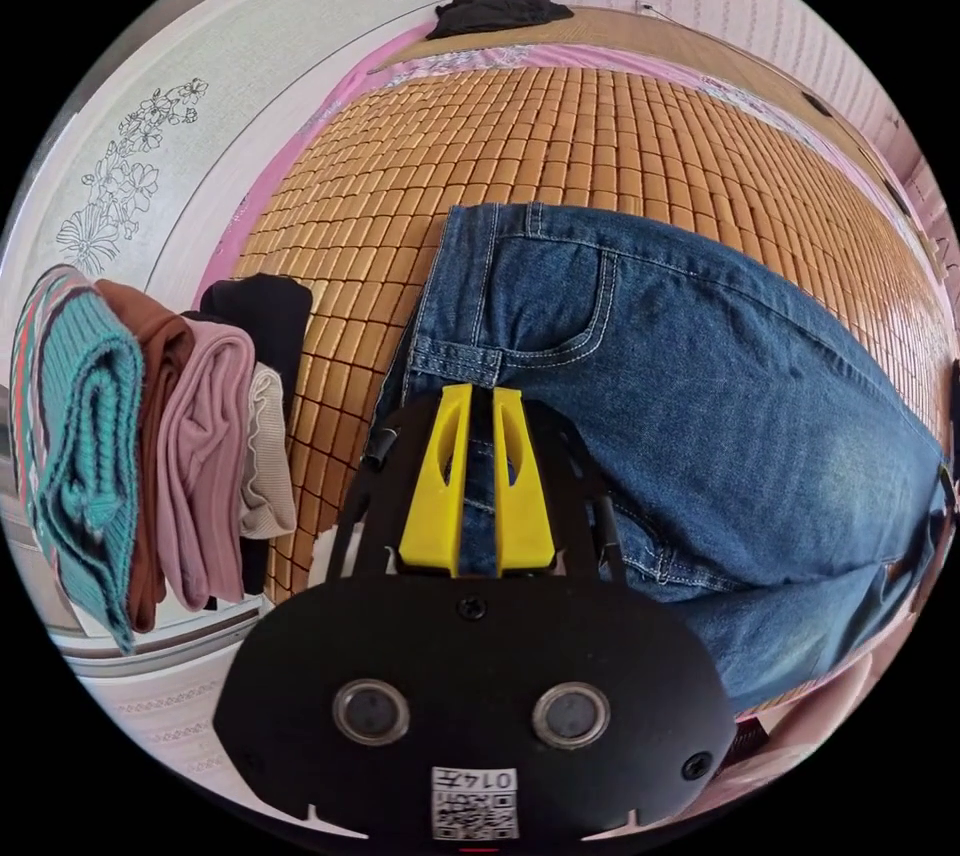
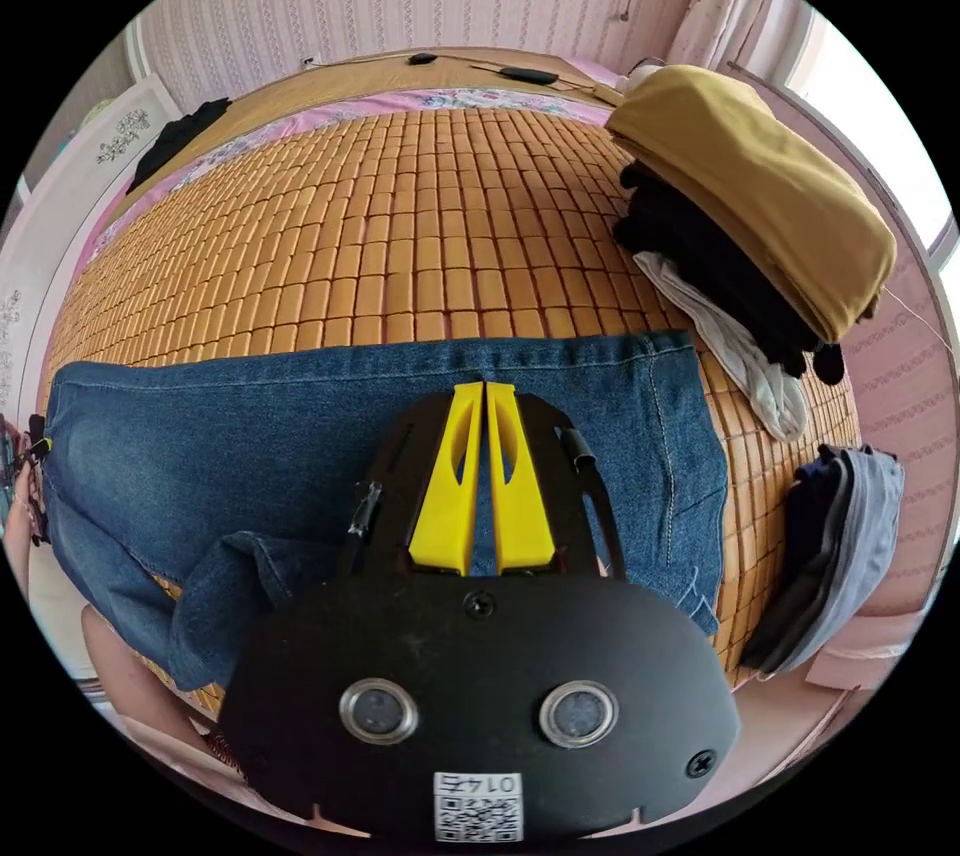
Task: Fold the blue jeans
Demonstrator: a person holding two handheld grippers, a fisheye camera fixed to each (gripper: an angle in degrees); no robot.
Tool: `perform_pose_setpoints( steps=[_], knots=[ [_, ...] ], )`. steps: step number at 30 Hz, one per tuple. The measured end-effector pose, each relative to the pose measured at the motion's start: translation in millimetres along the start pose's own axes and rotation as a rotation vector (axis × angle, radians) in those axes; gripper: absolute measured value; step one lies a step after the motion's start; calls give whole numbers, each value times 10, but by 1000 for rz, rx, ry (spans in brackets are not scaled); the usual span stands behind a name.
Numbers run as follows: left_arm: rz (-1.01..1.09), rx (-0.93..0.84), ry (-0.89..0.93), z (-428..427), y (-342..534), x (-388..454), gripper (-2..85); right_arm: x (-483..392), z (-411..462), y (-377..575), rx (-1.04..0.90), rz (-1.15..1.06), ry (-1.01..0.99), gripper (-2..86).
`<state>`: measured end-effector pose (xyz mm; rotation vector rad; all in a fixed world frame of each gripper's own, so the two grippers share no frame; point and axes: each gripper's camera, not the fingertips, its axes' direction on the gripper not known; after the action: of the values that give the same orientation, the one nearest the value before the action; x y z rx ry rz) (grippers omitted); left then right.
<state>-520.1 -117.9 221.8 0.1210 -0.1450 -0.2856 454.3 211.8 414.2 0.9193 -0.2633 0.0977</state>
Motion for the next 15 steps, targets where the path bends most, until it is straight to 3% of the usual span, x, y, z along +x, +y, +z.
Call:
perform_pose_setpoints(
  steps=[7,10,12,15],
  knots=[
    [-113,-1,73,58,-143,-24,40,-137,95,-451,-89,-36,-5,-3],
    [-102,35,127,-67,-97,-38,29,76,-345,-190,43,1,-73,7],
    [-8,142,189,-318,83,20,32,225,-648,86,112,7,-116,51],
    [210,167,303,-590,480,280,48,354,-918,602,72,-24,-170,124]
  ],
)
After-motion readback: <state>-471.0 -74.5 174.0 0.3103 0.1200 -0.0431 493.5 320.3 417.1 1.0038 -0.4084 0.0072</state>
